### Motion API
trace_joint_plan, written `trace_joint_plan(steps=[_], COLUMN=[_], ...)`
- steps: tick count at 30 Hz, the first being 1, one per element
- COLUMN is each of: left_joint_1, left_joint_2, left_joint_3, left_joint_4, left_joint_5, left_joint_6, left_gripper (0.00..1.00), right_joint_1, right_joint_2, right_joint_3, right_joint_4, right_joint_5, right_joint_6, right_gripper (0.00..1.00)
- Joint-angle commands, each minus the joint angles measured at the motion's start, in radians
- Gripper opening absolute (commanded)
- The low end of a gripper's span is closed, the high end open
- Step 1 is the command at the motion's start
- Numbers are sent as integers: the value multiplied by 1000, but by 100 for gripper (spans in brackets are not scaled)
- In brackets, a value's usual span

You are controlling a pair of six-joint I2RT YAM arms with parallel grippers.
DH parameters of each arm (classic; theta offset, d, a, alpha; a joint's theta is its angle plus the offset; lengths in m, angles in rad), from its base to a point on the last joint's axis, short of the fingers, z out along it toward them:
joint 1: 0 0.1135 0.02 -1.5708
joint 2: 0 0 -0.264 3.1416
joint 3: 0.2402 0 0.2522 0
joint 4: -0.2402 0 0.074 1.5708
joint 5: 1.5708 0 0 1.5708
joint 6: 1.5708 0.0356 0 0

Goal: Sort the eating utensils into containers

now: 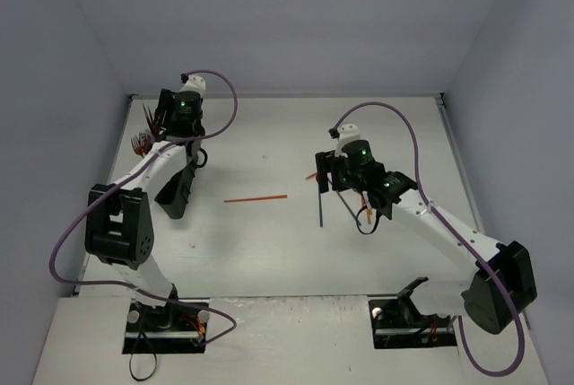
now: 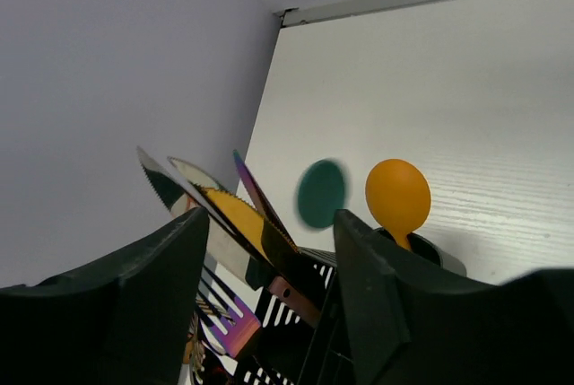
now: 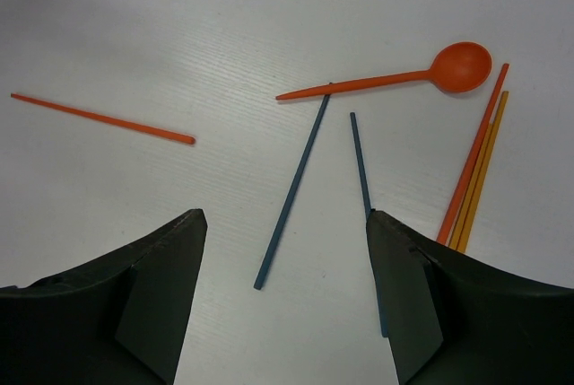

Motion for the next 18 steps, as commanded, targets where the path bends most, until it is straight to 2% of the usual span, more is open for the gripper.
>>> trace_joint_plan(steps=[1, 5, 9, 12, 18], left_joint_1=[2, -8, -13, -16, -16], left_joint_2=[-168, -251, -338, -437, -631], left_joint_3=[0, 43, 119, 58, -133], left_joint_4=[55, -101, -363, -459, -460], left_joint_5=[7, 104, 286, 441, 711], left_joint_6=[-83, -194, -348, -436, -515], left_gripper=[60, 67, 71, 77, 78], right_joint_1=[-10, -15, -26, -45, -83], right_joint_2=[66, 165, 292, 384, 525], right_joint_3=[70, 119, 170, 212, 293], right_joint_4=[52, 52, 51, 40, 15], right_joint_5=[105, 204, 272, 311, 337], right_joint_6=[125, 249, 362, 440, 533], right_gripper=[67, 61, 61, 61, 61])
